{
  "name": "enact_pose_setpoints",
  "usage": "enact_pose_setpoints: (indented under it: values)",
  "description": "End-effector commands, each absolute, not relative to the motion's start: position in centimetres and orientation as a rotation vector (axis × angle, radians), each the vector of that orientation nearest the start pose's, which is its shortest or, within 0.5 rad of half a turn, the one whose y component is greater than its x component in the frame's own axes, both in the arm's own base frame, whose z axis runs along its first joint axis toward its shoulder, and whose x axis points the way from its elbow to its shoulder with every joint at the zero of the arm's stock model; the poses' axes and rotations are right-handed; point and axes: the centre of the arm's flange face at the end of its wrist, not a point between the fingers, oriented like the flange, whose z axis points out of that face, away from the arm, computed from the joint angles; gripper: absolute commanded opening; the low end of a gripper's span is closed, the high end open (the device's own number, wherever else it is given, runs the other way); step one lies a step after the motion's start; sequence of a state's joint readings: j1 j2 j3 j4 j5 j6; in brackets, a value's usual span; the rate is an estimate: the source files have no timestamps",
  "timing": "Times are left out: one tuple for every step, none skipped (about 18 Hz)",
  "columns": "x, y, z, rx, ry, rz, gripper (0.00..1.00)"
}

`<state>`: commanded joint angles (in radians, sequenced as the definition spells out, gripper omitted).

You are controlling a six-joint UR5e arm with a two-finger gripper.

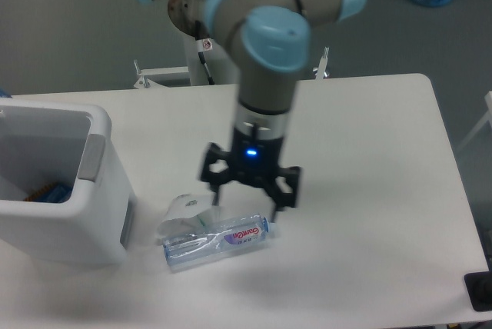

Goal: Open the trash can
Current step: 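Withdraw the gripper away from the opened trash can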

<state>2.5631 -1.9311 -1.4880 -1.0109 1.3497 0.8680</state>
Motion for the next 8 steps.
enact_pose_setpoints:
  values:
    - [-47.7, 47.6, 38.1, -2.821, -0.101, 0.165, 1.0]
    - [-48.7, 47.3, 37.5, -2.85, -0.017, 0.199, 1.0]
    - [-49.4, 47.2, 37.1, -2.877, 0.084, 0.227, 1.0]
    - [-50.0, 46.6, 35.7, -2.91, 0.172, 0.231, 1.0]
    - [-50.0, 46.2, 34.9, -2.947, 0.24, 0.247, 1.0]
    - [-49.8, 46.0, 34.4, -2.98, 0.276, 0.261, 1.0]
    - [-49.7, 45.9, 34.4, -2.997, 0.286, 0.274, 1.0]
    - [-49.6, 45.8, 34.2, -3.003, 0.288, 0.271, 1.0]
